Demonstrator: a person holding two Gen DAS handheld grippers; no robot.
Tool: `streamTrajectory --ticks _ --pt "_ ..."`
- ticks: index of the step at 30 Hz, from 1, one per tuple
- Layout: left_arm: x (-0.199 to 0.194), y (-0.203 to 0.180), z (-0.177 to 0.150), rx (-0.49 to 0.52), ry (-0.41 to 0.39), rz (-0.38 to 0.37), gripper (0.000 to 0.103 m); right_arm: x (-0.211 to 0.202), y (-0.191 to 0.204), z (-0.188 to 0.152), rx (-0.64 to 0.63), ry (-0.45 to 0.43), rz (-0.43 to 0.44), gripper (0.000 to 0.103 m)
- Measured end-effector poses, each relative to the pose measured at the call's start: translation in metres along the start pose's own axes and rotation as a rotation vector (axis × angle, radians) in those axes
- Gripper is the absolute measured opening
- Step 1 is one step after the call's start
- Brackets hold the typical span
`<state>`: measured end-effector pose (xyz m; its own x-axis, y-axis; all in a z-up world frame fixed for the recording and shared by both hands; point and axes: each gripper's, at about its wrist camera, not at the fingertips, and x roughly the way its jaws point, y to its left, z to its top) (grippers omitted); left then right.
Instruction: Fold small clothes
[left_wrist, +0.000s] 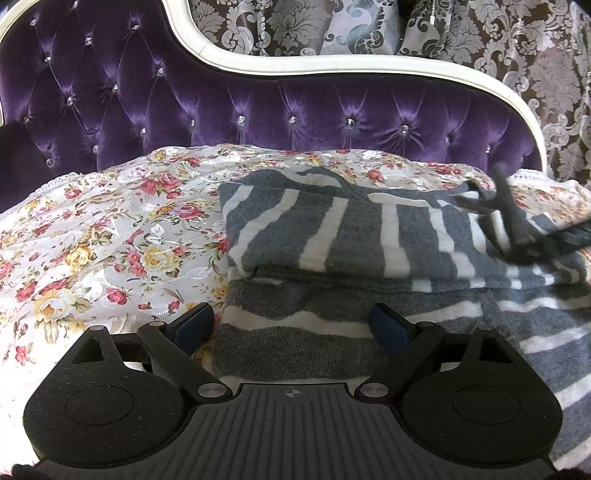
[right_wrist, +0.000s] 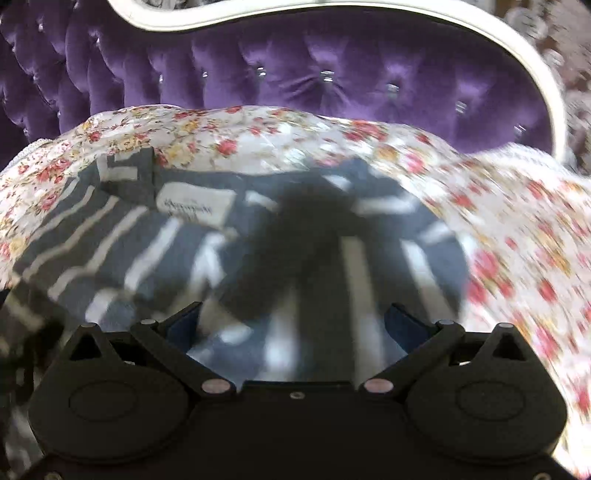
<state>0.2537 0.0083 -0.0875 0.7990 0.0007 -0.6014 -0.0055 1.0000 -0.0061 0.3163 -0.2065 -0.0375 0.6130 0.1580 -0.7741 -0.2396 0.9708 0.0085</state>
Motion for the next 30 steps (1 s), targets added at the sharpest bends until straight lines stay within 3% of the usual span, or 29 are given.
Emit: streamTrajectory --ticks 4,7,13,14,16,20,22,24,27,30 --pt "0.000 0.000 0.000 -0.005 -0.001 -0.002 0.092 -0.023 -0.025 -0.010 0.064 -0.012 0.013 0.102" --pt "-0.001 0.000 0.000 -0.006 -0.004 -0.002 0.092 -0.036 -0.038 -0.007 0.125 -0.079 0.020 0.102" --pt "-0.001 -0.001 -0.001 -0.010 -0.005 -0.003 0.092 -0.018 -0.074 -0.001 0.386 -0.131 0.196 0.102" --pt "-0.001 -0.001 -0.001 -0.009 -0.005 -0.003 0.092 -0.011 -0.079 -0.001 0.412 -0.126 0.213 0.097" --pt "-0.001 0.000 -0.001 -0.010 -0.006 -0.003 0.092 -0.002 -0.080 0.000 0.418 -0.117 0.215 0.089" --pt "-0.001 0.000 -0.001 -0.009 -0.005 -0.003 0.092 0.008 -0.079 -0.002 0.401 -0.108 0.199 0.087" --pt "-0.001 0.000 -0.001 -0.009 -0.006 -0.003 0.092 0.007 -0.078 -0.002 0.393 -0.117 0.183 0.072" --pt "-0.002 -0.001 -0.001 -0.008 -0.005 -0.001 0.092 0.002 -0.078 -0.002 0.378 -0.120 0.160 0.037" --pt "-0.002 -0.001 0.000 -0.008 -0.005 -0.001 0.092 -0.002 -0.078 -0.001 0.352 -0.112 0.188 0.029" --pt "-0.002 -0.001 0.000 -0.008 -0.005 0.000 0.093 -0.006 -0.079 -0.001 0.342 -0.120 0.201 0.034"
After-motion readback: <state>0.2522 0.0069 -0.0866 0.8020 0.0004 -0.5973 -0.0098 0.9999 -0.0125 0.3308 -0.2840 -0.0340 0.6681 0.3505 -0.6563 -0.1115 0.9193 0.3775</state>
